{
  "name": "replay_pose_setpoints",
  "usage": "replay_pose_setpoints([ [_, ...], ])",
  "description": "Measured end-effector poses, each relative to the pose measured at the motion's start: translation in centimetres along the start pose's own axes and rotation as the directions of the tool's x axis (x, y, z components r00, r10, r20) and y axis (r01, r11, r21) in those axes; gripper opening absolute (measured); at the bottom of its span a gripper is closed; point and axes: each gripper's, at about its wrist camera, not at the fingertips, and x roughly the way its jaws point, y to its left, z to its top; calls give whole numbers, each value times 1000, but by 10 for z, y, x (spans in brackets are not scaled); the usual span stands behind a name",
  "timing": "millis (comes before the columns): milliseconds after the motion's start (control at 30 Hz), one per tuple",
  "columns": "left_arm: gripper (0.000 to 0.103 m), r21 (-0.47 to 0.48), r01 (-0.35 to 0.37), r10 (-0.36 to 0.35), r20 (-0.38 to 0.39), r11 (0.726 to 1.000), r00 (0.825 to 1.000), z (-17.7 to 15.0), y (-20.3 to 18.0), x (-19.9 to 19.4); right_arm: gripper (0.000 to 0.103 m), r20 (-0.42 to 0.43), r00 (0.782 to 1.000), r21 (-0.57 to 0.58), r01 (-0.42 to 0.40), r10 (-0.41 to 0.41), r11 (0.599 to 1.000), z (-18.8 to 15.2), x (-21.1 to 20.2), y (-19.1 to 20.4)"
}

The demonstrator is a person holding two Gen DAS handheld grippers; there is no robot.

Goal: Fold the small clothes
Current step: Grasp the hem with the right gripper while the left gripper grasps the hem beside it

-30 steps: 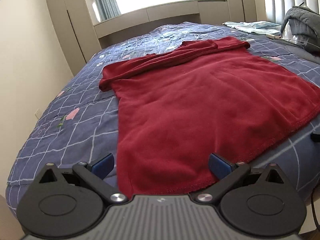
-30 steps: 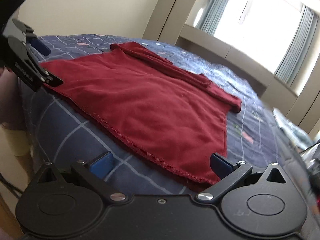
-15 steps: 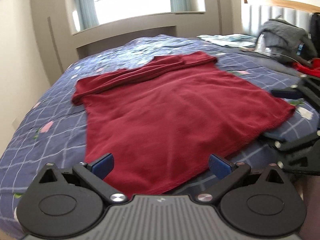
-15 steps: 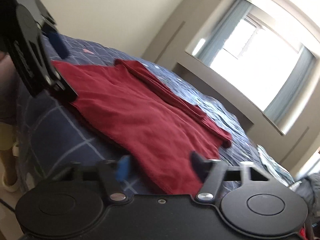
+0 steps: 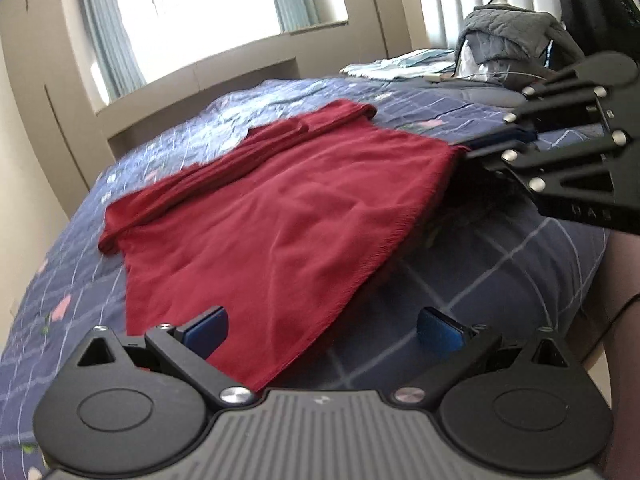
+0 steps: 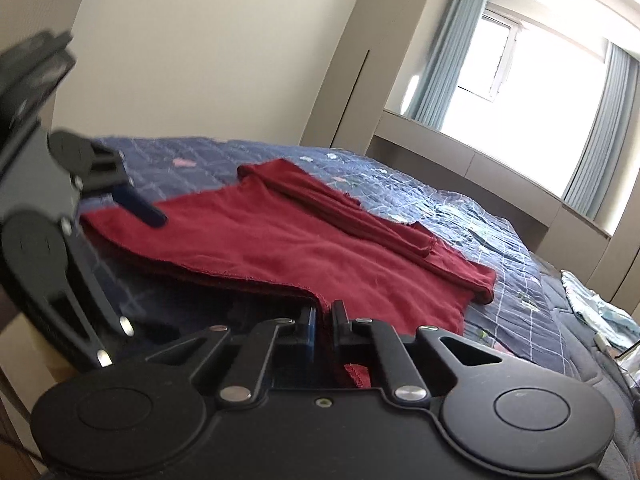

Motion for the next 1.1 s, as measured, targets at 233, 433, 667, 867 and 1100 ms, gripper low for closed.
replay_pose_setpoints([
  [233, 83, 80, -89, 86, 39, 993, 995, 12, -21, 12, 7, 8, 1000, 19, -1, 0, 1000, 9, -5, -8],
  [433, 65, 80, -178, 177, 12, 981, 984, 5, -4, 16, 7, -5, 1000, 6, -7, 7, 1000, 4, -7, -6],
  [667, 63, 90, -282, 286, -36, 955, 958, -12, 25, 11, 9, -49, 999, 0, -20, 20, 1000, -9, -1, 3],
  [867, 28, 96, -246, 251, -54, 965, 966, -15, 34, 9, 32, -146, 989, -21, -34, 31, 999, -30, 11, 23],
  [1100, 19, 306, -260, 262, 34, 916, 964, -19, 9, 2, 64, -120, 990, -128, 63, -79, 990, -38, 15, 30],
])
